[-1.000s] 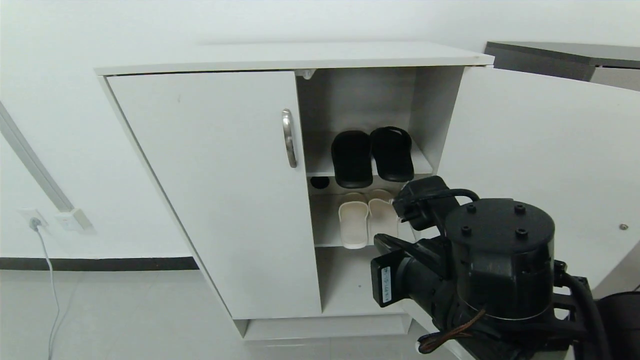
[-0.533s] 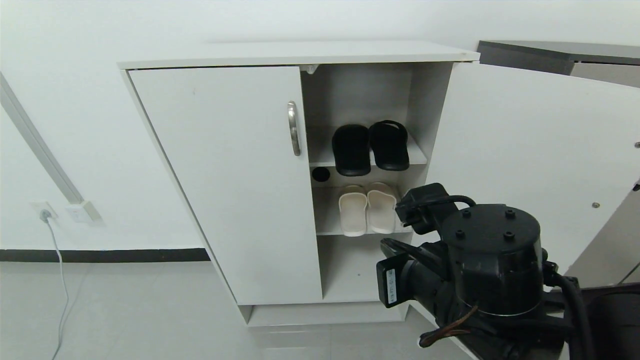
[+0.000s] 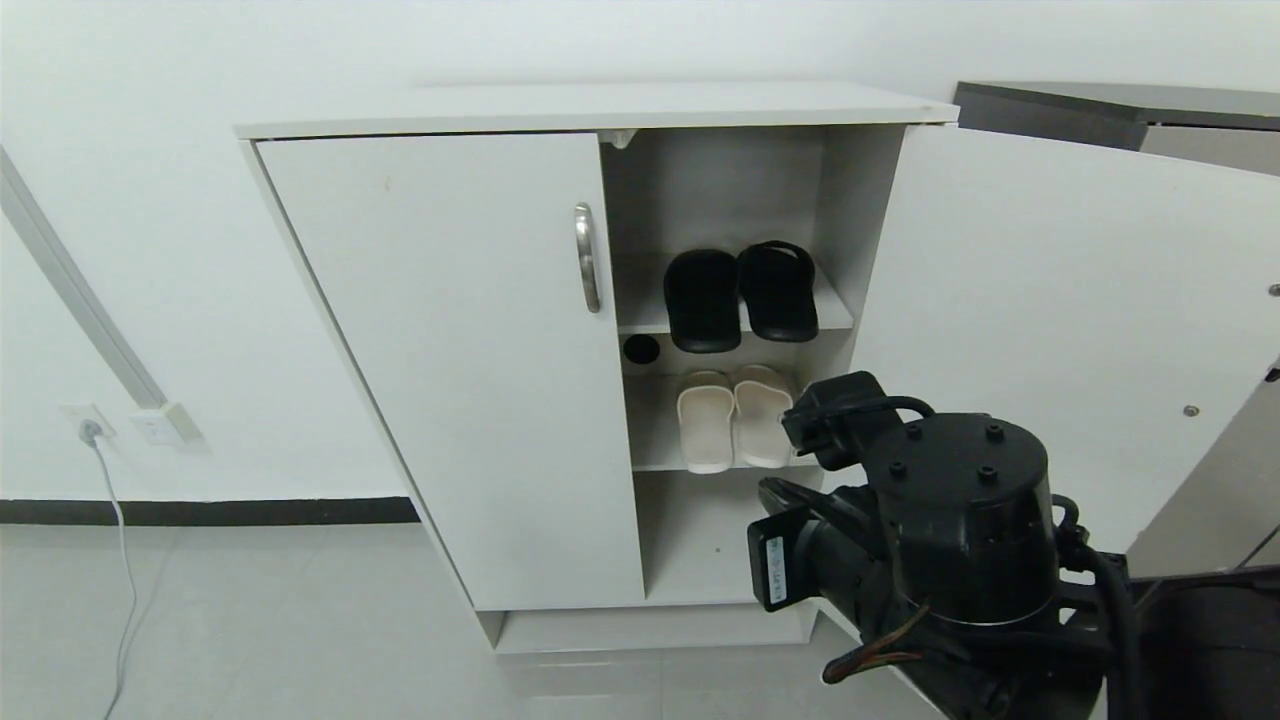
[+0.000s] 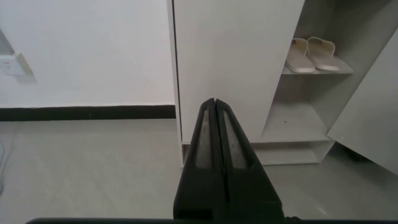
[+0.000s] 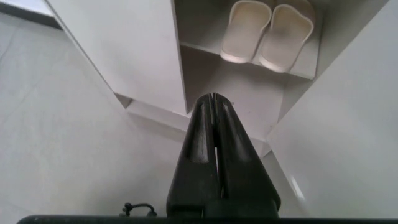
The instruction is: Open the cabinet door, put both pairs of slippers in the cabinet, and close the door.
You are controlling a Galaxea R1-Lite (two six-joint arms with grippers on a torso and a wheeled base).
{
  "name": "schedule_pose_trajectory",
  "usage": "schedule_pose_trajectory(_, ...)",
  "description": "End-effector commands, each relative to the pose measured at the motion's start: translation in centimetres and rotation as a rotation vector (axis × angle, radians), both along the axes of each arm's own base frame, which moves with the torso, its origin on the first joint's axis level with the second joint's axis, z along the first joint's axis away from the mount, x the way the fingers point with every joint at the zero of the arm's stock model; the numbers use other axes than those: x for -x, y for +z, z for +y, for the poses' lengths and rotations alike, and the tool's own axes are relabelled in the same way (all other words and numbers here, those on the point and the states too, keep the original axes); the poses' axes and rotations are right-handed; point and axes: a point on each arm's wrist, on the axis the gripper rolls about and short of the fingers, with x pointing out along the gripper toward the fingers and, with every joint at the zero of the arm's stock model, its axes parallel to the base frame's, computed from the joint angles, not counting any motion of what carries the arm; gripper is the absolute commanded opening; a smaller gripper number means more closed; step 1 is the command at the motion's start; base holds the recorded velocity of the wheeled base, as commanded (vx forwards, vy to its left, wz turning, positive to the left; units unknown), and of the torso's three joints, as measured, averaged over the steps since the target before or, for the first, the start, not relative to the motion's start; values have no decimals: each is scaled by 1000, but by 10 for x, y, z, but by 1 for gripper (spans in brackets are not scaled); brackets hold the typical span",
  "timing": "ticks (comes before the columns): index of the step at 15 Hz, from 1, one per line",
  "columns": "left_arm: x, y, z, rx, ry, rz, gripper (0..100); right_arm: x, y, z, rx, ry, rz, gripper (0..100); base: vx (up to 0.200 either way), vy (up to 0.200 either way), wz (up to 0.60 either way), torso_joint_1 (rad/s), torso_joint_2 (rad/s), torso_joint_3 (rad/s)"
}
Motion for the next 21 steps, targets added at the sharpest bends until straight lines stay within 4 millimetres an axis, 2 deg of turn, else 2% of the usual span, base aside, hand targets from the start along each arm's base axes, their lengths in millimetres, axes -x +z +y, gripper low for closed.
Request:
schedule_pose_trajectory(1, 0, 0, 0, 1, 0, 1, 0, -3, -6, 3, 11, -4, 7, 0, 0, 0, 0, 0, 0, 0)
schedule_pose_trajectory(7, 0, 0, 0, 1, -1, 1, 0, -7, -8, 1, 14, -18, 8, 0, 0, 0, 0, 0, -34, -37)
schedule_pose_trajectory(13, 0, 0, 0, 1, 0, 1, 0, -6, -6, 0, 13, -19, 6, 0, 0, 0, 0, 29, -378, -356)
schedule_pose_trajectory(21, 0, 0, 0, 1, 0, 1, 0, -6, -6, 0, 12, -19, 5, 0, 0, 0, 0, 123, -462, -344)
